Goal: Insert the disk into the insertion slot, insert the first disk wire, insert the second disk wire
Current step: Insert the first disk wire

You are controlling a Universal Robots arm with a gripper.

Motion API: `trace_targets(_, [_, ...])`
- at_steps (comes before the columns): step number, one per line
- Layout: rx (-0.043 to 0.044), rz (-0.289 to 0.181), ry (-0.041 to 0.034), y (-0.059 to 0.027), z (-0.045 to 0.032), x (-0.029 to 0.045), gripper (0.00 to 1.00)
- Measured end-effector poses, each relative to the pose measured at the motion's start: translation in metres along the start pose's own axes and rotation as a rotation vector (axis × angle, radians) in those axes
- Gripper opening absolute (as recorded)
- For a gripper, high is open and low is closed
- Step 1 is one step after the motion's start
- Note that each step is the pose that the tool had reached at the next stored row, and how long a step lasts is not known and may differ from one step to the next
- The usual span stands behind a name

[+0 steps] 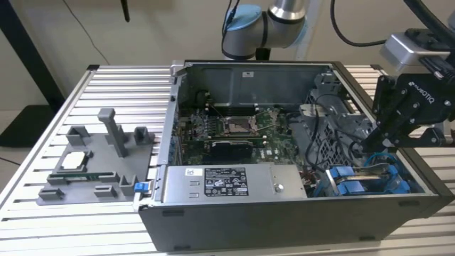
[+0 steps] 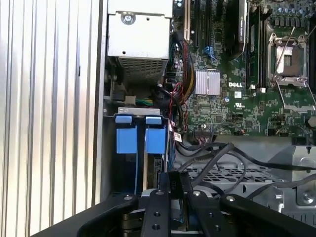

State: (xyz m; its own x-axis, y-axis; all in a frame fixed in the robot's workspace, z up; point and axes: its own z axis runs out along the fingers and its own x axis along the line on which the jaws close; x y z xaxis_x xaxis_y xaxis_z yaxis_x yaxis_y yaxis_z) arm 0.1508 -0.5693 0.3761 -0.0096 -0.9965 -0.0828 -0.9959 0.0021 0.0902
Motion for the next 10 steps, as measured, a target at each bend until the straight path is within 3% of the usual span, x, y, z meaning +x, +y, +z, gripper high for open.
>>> trace_targets(10, [0.0028,0.02,-0.0012,-0.0038,0.0056,0.0029,0.0])
